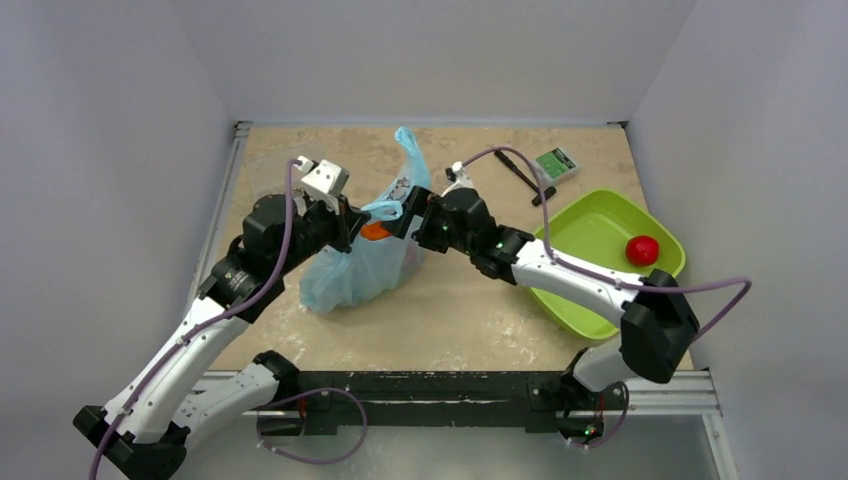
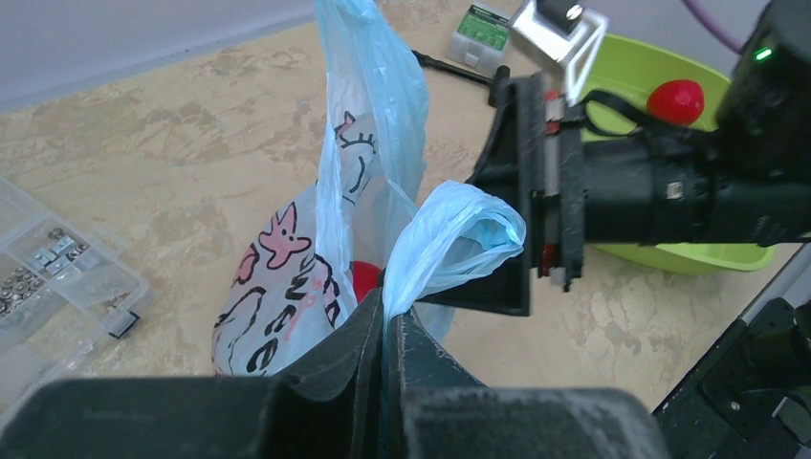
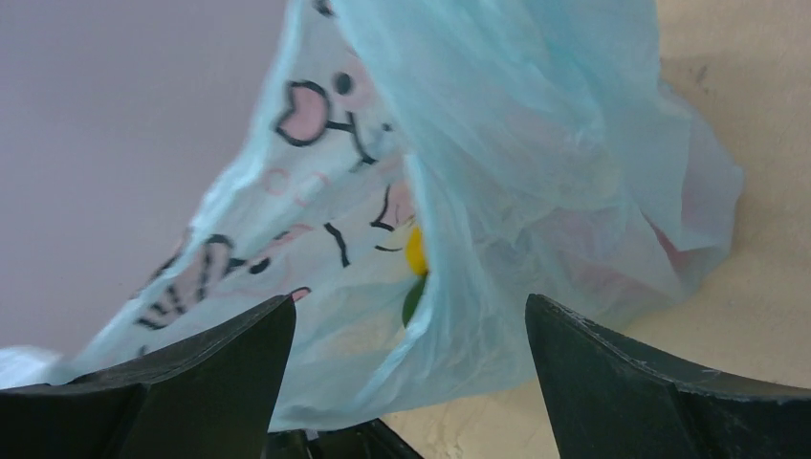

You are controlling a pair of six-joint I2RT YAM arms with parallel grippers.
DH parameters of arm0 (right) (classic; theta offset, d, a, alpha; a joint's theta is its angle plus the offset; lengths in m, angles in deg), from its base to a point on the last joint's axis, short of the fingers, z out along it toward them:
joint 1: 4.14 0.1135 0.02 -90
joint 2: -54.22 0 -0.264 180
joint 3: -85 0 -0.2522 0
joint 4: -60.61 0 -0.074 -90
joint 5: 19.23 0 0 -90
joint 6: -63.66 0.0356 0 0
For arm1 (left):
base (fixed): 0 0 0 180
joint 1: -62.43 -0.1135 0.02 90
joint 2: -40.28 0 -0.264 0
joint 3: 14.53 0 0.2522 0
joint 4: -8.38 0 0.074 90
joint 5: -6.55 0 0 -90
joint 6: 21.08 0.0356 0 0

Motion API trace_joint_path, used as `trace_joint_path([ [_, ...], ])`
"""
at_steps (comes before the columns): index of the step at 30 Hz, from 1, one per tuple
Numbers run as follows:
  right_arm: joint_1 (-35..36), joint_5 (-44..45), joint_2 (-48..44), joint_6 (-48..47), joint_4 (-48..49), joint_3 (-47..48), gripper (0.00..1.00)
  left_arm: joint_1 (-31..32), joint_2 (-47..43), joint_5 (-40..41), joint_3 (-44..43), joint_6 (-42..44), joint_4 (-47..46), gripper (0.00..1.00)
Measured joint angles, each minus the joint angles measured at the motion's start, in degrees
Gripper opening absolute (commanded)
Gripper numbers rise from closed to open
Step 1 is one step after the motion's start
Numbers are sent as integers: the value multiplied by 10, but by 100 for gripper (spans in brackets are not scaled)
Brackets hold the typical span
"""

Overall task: Take the fake fruits out of the plastic bag
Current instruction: Untie the plastic bag at the center of the board.

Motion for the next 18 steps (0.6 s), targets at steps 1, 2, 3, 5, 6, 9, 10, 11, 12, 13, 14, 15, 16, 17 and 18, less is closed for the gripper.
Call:
trace_joint_path([
  [1, 5, 0, 17, 10, 4, 0, 78, 0, 0, -1, 0, 4, 0, 0],
  [2, 10, 1, 31, 19, 8, -2, 68, 1, 0, -1, 0, 7, 0, 0],
  [3, 14, 1, 39, 24, 13, -6, 57, 2, -1, -2, 0, 9, 0, 5],
  [5, 22, 1, 42, 36, 42, -37, 36, 3, -4, -2, 2, 15, 0, 25],
  [6, 25, 0, 38, 38, 55, -53, 28, 3, -7, -3, 4, 19, -1, 40],
  [9, 36, 2, 15, 37, 95, -114, 8, 4, -29, -7, 18, 28, -11, 67],
  [10, 39, 2, 5, 35, 102, -130, 4, 4, -37, -7, 21, 30, -12, 73],
  [11, 41, 3, -2, 28, 107, -140, 1, 4, -47, -7, 25, 33, -13, 77],
  [12, 42, 2, -9, 20, 111, -144, 0, 4, -56, -7, 28, 34, -17, 80],
  [13, 42, 3, -14, 10, 113, -145, 0, 4, -66, -7, 30, 36, -20, 82],
  [14, 42, 3, -18, 2, 118, -145, 0, 4, -71, -6, 30, 37, -24, 83],
  [15, 42, 3, -24, -9, 125, -145, 0, 4, -73, -3, 29, 36, -27, 86],
  [16, 42, 3, -31, -20, 133, -146, 0, 4, -74, 1, 26, 35, -26, 87],
  [17, 42, 3, -38, -30, 141, -148, 0, 4, -72, 7, 17, 33, -23, 87],
  [18, 42, 2, -44, -39, 148, -150, 0, 3, -62, 16, 1, 31, -15, 87],
])
